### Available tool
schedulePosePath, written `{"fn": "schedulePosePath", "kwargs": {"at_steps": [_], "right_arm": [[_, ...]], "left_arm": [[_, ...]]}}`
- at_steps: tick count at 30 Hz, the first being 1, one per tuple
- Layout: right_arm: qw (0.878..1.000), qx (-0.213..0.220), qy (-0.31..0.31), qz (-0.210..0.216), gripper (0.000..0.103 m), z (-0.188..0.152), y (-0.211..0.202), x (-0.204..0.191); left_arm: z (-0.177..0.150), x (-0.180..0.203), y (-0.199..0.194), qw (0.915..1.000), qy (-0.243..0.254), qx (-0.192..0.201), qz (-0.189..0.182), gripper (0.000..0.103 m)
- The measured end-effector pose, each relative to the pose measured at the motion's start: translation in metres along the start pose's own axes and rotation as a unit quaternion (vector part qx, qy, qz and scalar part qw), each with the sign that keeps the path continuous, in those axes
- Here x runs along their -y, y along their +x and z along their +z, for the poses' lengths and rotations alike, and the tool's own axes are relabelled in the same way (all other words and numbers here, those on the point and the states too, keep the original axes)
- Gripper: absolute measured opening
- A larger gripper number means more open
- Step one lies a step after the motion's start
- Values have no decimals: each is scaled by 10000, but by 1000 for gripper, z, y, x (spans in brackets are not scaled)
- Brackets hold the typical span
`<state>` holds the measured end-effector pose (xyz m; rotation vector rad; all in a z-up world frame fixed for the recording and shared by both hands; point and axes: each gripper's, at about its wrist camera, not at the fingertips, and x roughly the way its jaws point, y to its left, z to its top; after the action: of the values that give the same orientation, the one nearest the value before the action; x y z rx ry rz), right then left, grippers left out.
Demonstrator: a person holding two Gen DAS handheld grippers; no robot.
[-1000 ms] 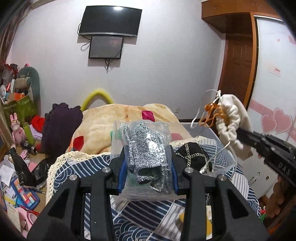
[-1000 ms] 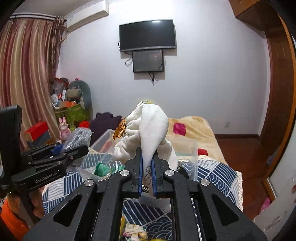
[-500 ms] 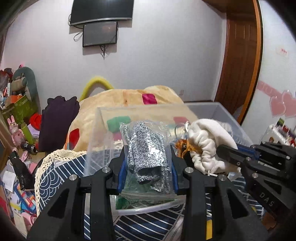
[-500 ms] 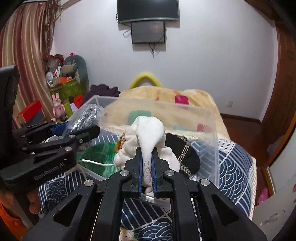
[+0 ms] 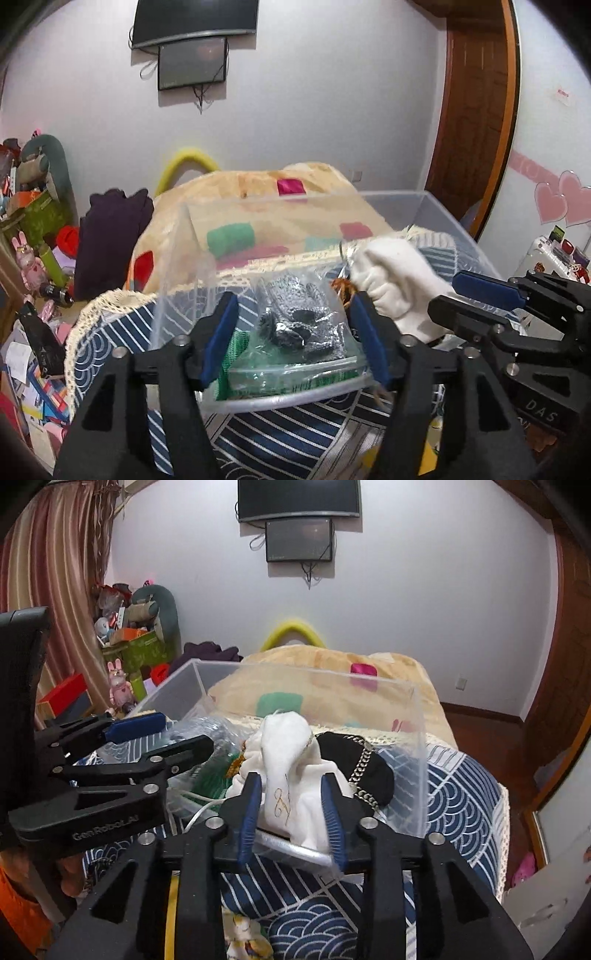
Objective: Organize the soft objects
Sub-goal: 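Carry the pouch and sock bag into the clear box and open both grippers, then grasp the yellow felt ball with the right gripper while the left grasps the beaded bracelet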
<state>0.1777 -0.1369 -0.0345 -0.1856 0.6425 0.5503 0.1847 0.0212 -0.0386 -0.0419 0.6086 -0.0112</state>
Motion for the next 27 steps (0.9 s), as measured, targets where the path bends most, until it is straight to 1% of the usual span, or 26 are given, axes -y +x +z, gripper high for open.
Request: {"fn": "schedulePosePath", "kwargs": {"at_steps": [2, 3, 5, 7, 12, 15, 17, 21, 27], "right_arm": [[9999, 104, 0, -20, 34, -1, -9, 0], [9999, 134, 6, -23, 35, -1, -11, 2], [9997, 228, 33, -29, 43, -1, -20, 3], [9993, 380, 62, -38, 50, -2, -33, 4], [9975, 693, 110, -27, 59, -3, -57, 3], [9966, 811, 103, -29, 66, -9, -70, 1], [9964, 847, 94, -32, 70, -12, -74, -3], [9964, 823, 183, 74, 70, -26, -80, -8], [9986, 484, 207, -49, 70, -54, -67, -10]], "left_arm": [[3, 1, -11, 9999, 31, 98, -34, 68], [4, 1, -16, 9999, 39, 138, -50, 71], [6, 2, -27, 9997, 42, 240, -71, 77], [6, 2, -38, 9994, 21, 341, -71, 90], [2, 2, -67, 9979, 45, 650, 55, 99], [-6, 0, -80, 9973, 78, 723, 112, 101], [-15, -1, -85, 9974, 141, 695, 123, 101], [-36, -5, -89, 9984, 209, 514, 134, 101], [-77, -12, -82, 9995, 239, 102, 206, 101]]}}
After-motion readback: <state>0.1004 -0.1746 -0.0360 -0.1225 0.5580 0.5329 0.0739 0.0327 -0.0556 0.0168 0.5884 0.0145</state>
